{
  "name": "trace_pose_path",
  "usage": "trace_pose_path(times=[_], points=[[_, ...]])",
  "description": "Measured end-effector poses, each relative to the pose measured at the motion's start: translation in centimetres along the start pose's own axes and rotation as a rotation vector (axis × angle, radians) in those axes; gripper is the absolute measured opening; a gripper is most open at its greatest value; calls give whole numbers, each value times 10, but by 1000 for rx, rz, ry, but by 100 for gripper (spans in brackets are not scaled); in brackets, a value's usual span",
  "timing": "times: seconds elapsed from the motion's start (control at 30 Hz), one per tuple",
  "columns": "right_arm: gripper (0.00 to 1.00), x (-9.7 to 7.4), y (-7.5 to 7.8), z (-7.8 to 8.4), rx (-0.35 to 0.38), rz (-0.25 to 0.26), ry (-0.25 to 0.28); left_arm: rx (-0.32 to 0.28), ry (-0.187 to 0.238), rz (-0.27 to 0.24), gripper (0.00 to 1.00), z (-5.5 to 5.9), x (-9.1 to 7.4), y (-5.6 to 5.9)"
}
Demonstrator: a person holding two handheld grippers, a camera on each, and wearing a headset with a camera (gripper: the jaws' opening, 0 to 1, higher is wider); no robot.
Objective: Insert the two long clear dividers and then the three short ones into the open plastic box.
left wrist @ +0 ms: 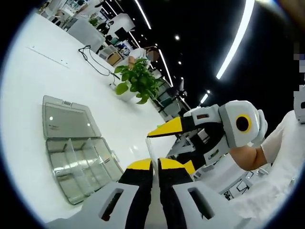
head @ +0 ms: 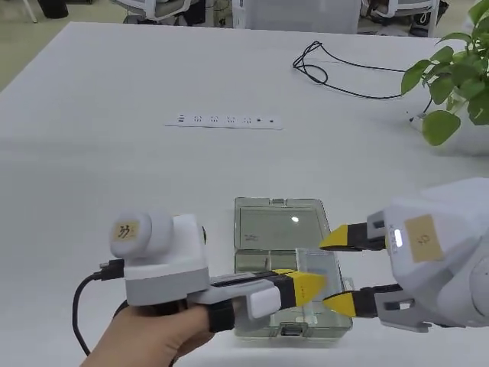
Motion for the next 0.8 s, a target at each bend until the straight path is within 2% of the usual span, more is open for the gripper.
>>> trace_pose_path(times=[0.13, 0.37, 0.4, 0.43, 0.5, 0.57, 0.63, 0.8], points=[[33, 0, 1, -1, -14, 10, -3, -53, 13, 8, 0, -1, -1, -1], [33, -1, 3, -3, -34, 23, -4, -71, 34, 11, 0, -3, -2, -2], [33, -2, 4, -3, -36, 29, -4, -108, 49, 18, 0, -5, -2, -2], [33, -2, 5, -3, -34, 30, -4, -111, 49, 18, 0, -5, -1, -2], [35, -3, 6, -3, -26, 36, -4, -62, 37, 3, 0, -4, -2, -5], [36, -6, 7, -4, -18, 41, 4, -57, 21, -8, 0, -1, -1, -5], [36, -11, 8, -5, -5, 42, 17, -15, 13, -17, 0, -1, -2, -4], [35, -19, 16, -3, 61, 14, 58, 73, -13, -29, 0, 0, -3, -2]])
Point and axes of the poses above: the centre of the closed fingertips' face, and the gripper's own axes: x roughly forward along the fingers, y roughly to its right, z roughly out of its underside, the point moved 2 cm from there along -x, roughly backward along the fingers, and after that the axes turned 9 degrees about -y, right-handed, at the moved point
